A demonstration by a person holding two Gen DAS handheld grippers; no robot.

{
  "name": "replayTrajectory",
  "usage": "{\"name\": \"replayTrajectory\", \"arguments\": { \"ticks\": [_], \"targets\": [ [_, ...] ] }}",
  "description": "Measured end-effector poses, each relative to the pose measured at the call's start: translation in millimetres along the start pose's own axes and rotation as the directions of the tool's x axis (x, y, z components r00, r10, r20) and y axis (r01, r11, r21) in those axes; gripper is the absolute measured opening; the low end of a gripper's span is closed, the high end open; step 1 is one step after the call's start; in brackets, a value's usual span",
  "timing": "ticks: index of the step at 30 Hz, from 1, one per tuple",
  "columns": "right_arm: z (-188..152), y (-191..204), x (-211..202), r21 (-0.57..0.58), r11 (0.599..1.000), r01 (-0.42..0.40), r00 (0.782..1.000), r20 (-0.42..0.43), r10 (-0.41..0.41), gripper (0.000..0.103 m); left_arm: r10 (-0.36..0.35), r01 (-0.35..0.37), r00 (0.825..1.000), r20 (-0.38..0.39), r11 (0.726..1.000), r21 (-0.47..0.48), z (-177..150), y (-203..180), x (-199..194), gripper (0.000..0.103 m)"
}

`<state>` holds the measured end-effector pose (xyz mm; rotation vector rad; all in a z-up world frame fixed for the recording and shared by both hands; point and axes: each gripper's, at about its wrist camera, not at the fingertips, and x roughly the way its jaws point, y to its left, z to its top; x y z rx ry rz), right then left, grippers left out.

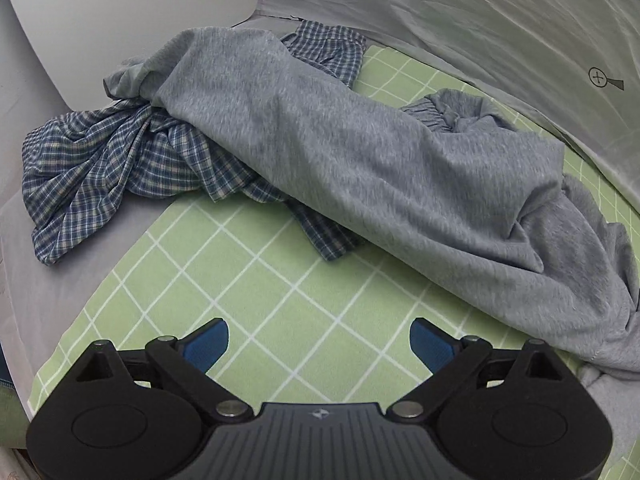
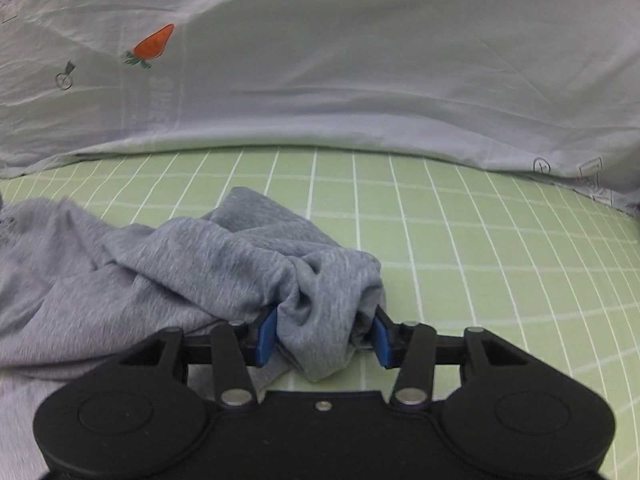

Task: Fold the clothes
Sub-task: 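Open the right tool to release the sweatshirt on the mat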

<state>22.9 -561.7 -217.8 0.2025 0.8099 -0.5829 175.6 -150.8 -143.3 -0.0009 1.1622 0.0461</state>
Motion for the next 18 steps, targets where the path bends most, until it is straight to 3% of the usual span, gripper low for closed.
{"name": "replayTrajectory", "arguments": {
  "ticks": [1,4,6,9,10,13,17,18],
  "targets": [
    [15,1,16,-0.007,1.000,0.017,1.000,0.018,-0.017,0.054,-0.001,0.001,1.000,-0.002,1.000,-0.002,4,-1,4,0.097],
    [50,16,36,-0.002,0.997,0.075,0.997,-0.003,-0.075,0.053,-0.012,0.012,1.000,-0.012,1.000,-0.007,6,-1,6,0.097],
    [49,30,21,0.019,0.997,0.077,0.997,0.020,-0.078,0.056,-0.019,0.019,1.000,-0.004,1.000,-0.006,3,-1,3,0.097],
    [19,55,-16,0.031,0.999,0.010,1.000,0.008,-0.010,0.079,-0.032,0.032,0.999,-0.016,0.999,-0.003,-9,-2,-1,0.097],
    [4,63,-30,0.039,0.999,-0.033,0.999,0.000,0.033,0.081,-0.040,0.039,0.999,-0.023,0.999,-0.004,-13,-2,-4,0.097],
    [-38,85,-66,0.020,0.989,-0.146,0.989,-0.024,0.147,0.082,-0.076,0.076,0.997,-0.029,0.997,0.009,-28,-3,-17,0.097],
    [-74,99,-88,-0.041,0.990,-0.132,0.989,-0.078,0.128,0.076,-0.098,0.099,0.995,-0.010,0.994,0.054,-47,-7,-41,0.098],
    [-79,97,-93,-0.049,0.988,-0.144,0.988,-0.072,0.140,0.069,-0.101,0.101,0.995,-0.006,0.993,0.062,-51,-7,-46,0.098]
  ]
}}
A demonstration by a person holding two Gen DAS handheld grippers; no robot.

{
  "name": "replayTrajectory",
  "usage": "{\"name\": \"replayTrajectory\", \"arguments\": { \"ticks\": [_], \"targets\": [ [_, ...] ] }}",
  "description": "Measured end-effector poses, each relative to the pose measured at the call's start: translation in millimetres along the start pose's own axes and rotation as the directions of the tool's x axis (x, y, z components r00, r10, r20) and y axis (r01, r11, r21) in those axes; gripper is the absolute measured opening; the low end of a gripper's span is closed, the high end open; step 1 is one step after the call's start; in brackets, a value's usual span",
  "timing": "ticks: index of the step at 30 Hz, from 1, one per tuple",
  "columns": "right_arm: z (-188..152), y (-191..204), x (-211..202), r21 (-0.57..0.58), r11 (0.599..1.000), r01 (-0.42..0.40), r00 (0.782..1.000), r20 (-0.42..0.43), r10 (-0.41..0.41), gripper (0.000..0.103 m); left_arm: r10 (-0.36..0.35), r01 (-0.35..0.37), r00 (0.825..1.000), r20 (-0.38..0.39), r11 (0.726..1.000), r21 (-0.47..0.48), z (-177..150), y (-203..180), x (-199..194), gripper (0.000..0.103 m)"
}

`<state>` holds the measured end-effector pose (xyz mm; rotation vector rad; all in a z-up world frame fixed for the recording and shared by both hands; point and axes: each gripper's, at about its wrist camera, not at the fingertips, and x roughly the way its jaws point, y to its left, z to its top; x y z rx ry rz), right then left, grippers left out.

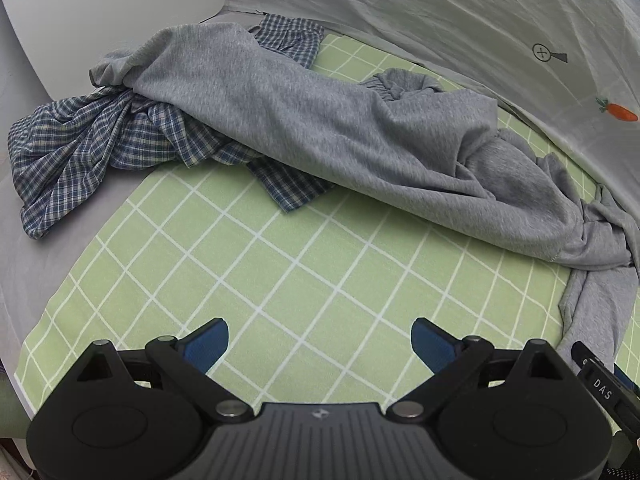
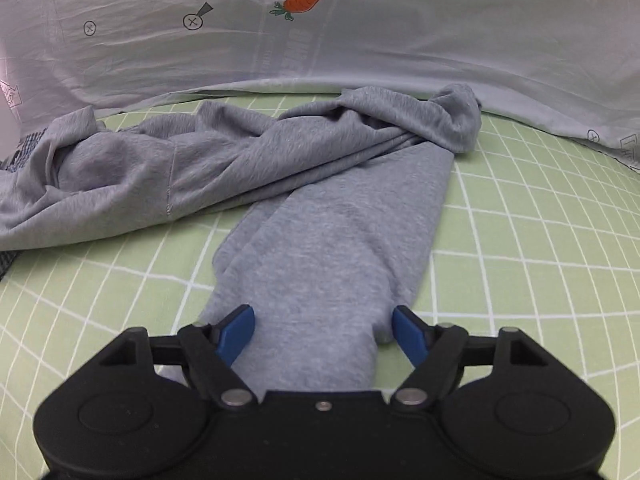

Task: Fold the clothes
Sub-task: 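Open the right tool to release the sweatshirt on the mat, then grasp the grey sweatpants with the left tool, pull onto mat, release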

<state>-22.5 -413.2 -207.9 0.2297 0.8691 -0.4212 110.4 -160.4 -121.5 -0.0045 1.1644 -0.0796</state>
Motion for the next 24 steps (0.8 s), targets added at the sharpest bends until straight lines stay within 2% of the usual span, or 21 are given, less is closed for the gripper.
{"name": "replayTrajectory", "arguments": {
  "ticks": [1,2,4,7,9,10,12,13,14,15,16,17,18,19,20,22,24],
  "targets": [
    [-6,-2,-5,-0.009,1.000,-0.012,1.000,0.006,0.012,0.052,-0.006,0.006,1.000,0.004,1.000,0.005,-4,-1,-5,0.098],
    [-7,-6,-10,-0.035,0.999,-0.018,1.000,0.019,0.019,0.045,-0.012,0.012,1.000,0.007,1.000,0.008,-7,-1,-8,0.098],
    [-11,-21,-13,-0.063,0.998,0.022,1.000,0.022,-0.021,0.003,-0.021,0.021,1.000,0.011,1.000,0.012,-11,0,-12,0.098],
    [-12,-65,-12,-0.038,0.991,0.130,0.991,0.027,-0.129,0.004,-0.020,0.020,1.000,0.020,1.000,0.010,-11,5,-12,0.096],
    [-11,-100,-12,-0.011,0.972,0.236,0.971,0.030,-0.235,0.004,-0.018,0.018,0.999,0.034,1.000,-0.004,-6,11,-12,0.096],
    [-8,-124,-10,0.024,0.948,0.317,0.948,0.011,-0.317,0.004,-0.012,0.013,0.999,0.049,1.000,-0.014,0,17,-12,0.093],
    [-4,-168,-7,0.097,0.882,0.460,0.888,-0.051,-0.457,0.004,0.007,-0.004,0.997,0.078,0.999,-0.038,12,31,-11,0.086],
    [-2,-181,-9,0.140,0.864,0.483,0.876,-0.080,-0.476,0.005,0.023,-0.018,0.996,0.092,0.998,-0.056,20,41,-9,0.081],
    [0,-193,-12,0.182,0.843,0.506,0.863,-0.110,-0.493,0.008,0.038,-0.031,0.994,0.101,0.997,-0.075,29,52,-7,0.079],
    [2,-205,-15,0.223,0.820,0.528,0.849,-0.140,-0.509,0.018,0.047,-0.037,0.993,0.106,0.995,-0.097,38,62,-4,0.074],
    [0,-195,-17,0.220,0.830,0.513,0.859,-0.137,-0.494,0.036,0.054,-0.041,0.992,0.110,0.992,-0.120,48,72,-1,0.071],
    [-1,-186,-19,0.217,0.840,0.498,0.867,-0.134,-0.479,0.047,0.061,-0.044,0.992,0.114,0.989,-0.143,58,82,1,0.071],
    [-3,-176,-20,0.214,0.849,0.482,0.876,-0.131,-0.464,0.065,0.068,-0.048,0.991,0.118,0.985,-0.166,68,93,4,0.071],
    [-4,-167,-22,0.211,0.859,0.467,0.884,-0.128,-0.449,0.077,0.075,-0.051,0.990,0.122,0.981,-0.188,78,103,7,0.071],
    [-6,-157,-24,0.208,0.868,0.451,0.892,-0.125,-0.434,0.084,0.082,-0.053,0.989,0.126,0.975,-0.215,91,115,10,0.071],
    [-12,-124,-20,0.211,0.872,0.441,0.897,-0.142,-0.419,0.088,0.101,-0.064,0.986,0.132,0.964,-0.259,116,136,17,0.072],
    [-14,-84,-15,0.235,0.859,0.456,0.890,-0.129,-0.438,0.090,0.123,-0.079,0.984,0.131,0.951,-0.297,138,156,24,0.074]
  ]
}}
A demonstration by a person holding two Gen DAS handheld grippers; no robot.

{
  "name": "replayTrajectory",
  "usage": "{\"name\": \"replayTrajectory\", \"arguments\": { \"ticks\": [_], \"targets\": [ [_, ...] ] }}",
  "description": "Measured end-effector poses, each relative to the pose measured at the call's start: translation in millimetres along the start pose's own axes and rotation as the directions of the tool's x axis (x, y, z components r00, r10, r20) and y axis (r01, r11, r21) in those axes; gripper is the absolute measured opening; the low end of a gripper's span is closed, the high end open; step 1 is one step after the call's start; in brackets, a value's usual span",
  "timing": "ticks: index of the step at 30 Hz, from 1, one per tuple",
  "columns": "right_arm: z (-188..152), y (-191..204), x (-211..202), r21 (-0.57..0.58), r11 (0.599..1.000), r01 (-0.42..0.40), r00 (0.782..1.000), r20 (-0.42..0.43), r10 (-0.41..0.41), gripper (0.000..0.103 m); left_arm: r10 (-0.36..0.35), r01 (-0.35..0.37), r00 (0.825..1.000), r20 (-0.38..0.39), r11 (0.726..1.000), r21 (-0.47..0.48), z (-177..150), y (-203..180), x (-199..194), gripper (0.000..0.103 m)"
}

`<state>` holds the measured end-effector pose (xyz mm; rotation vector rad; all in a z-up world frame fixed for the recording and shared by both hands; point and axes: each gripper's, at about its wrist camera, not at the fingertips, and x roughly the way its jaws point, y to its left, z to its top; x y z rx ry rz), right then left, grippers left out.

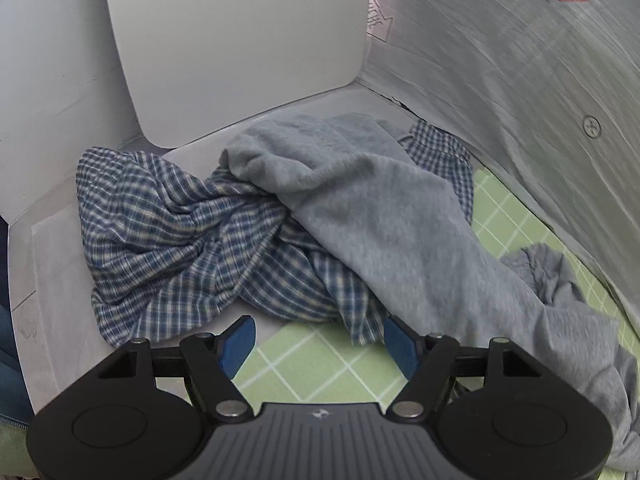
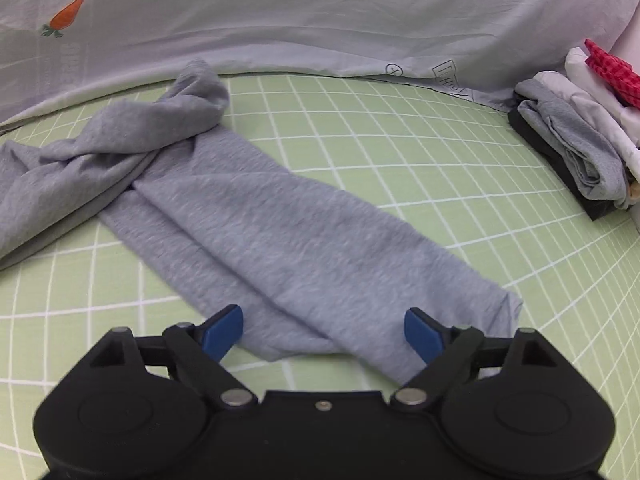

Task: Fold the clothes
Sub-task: 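Grasp the grey sweatpants with the left tool, pull onto mat, release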

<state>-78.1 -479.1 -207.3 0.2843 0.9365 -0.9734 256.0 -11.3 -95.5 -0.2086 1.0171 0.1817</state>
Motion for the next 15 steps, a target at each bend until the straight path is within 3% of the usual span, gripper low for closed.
{"name": "replayTrajectory", "arguments": {
  "ticks": [1,2,6,8,11,12,13,14,15],
  "targets": [
    [-2,15,-4,-0.010,1.000,-0.008,1.000,0.000,0.008,0.098,0.008,-0.008,1.000,0.000,1.000,-0.018,12,6,6,0.077],
    [-3,31,-7,-0.019,1.000,-0.016,1.000,0.000,0.016,0.099,0.004,-0.005,1.000,-0.002,0.999,-0.047,26,14,13,0.079],
    [-7,92,-20,-0.095,0.995,-0.037,0.999,0.018,0.039,0.100,-0.116,0.111,0.993,-0.016,0.979,-0.170,65,44,37,0.080],
    [-6,120,-25,-0.142,0.990,-0.011,0.999,0.042,0.017,0.100,-0.128,0.122,0.992,-0.017,0.975,-0.185,79,50,51,0.080],
    [-3,152,-31,-0.183,0.983,0.023,0.998,0.070,-0.010,0.100,-0.090,0.088,0.996,-0.012,0.986,-0.140,92,46,67,0.077],
    [-3,160,-32,-0.190,0.982,0.026,0.997,0.072,-0.013,0.100,-0.084,0.083,0.996,-0.004,0.989,-0.125,94,44,70,0.070],
    [-2,168,-34,-0.196,0.980,0.029,0.997,0.074,-0.015,0.100,-0.081,0.082,0.997,0.006,0.991,-0.110,96,42,72,0.054],
    [-1,171,-34,-0.205,0.978,0.031,0.997,0.074,-0.016,0.100,-0.085,0.086,0.996,0.012,0.992,-0.091,97,40,73,0.045],
    [-1,175,-35,-0.213,0.977,0.032,0.997,0.074,-0.016,0.100,-0.090,0.091,0.996,0.014,0.993,-0.077,98,38,72,0.025]
  ]
}}
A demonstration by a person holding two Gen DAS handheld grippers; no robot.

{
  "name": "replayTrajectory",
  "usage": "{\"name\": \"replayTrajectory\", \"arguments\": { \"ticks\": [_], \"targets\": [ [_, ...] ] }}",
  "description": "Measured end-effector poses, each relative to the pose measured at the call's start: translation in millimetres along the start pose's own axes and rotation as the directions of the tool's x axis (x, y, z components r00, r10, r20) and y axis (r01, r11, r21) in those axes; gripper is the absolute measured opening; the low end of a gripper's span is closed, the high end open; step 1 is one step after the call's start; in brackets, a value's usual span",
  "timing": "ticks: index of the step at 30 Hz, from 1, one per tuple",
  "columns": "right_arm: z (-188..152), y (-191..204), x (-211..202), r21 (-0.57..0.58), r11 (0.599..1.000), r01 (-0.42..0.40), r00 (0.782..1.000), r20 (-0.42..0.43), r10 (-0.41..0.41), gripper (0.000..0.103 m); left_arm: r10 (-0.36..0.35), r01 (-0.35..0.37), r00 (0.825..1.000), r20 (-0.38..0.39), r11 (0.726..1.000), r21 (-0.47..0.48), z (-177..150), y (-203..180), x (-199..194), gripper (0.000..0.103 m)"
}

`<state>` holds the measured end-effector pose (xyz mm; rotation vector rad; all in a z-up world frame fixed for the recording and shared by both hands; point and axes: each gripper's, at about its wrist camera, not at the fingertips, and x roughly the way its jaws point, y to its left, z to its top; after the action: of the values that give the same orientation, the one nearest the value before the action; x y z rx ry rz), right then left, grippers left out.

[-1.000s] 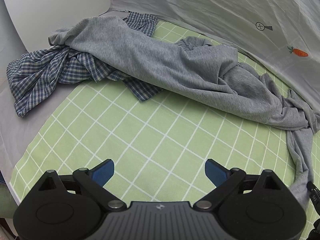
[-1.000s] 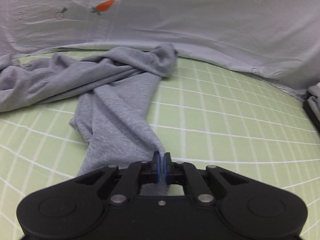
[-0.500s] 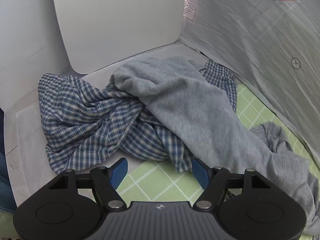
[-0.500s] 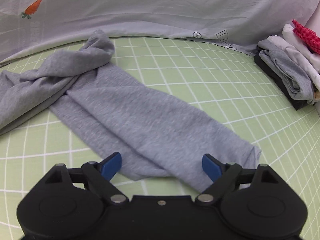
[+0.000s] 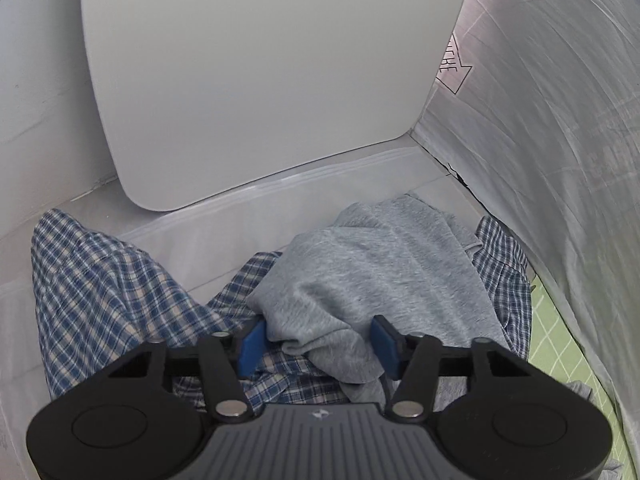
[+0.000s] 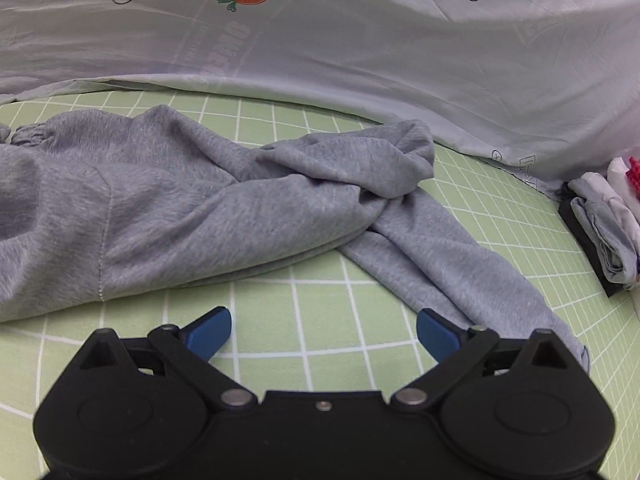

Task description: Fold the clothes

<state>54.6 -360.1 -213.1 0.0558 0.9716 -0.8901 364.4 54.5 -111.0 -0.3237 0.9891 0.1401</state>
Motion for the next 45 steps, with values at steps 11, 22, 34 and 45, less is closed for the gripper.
{"name": "replayTrajectory", "arguments": {
  "ticks": [11,22,34,45],
  "targets": [
    [-14,3,-16,-0.042,0.995,-0.091,0.996,-0.029,0.090,0.100,-0.131,0.126,0.988,0.084,0.991,0.054,-13,-21,-58,0.007],
    [-43,-70,-25,0.025,0.984,-0.174,0.985,0.016,0.173,0.100,-0.301,0.305,0.952,-0.049,0.931,0.201,-148,-99,-121,0.007],
    [-92,-209,-33,0.073,0.977,-0.198,0.978,0.075,0.192,0.099,-0.332,0.463,0.862,-0.383,0.824,0.328,-376,-187,-163,0.007],
    [-117,-236,-57,0.151,0.955,-0.255,0.966,0.091,0.243,0.100,-0.448,0.564,0.823,-0.350,0.718,0.408,-400,-191,-211,0.058]
  ]
}}
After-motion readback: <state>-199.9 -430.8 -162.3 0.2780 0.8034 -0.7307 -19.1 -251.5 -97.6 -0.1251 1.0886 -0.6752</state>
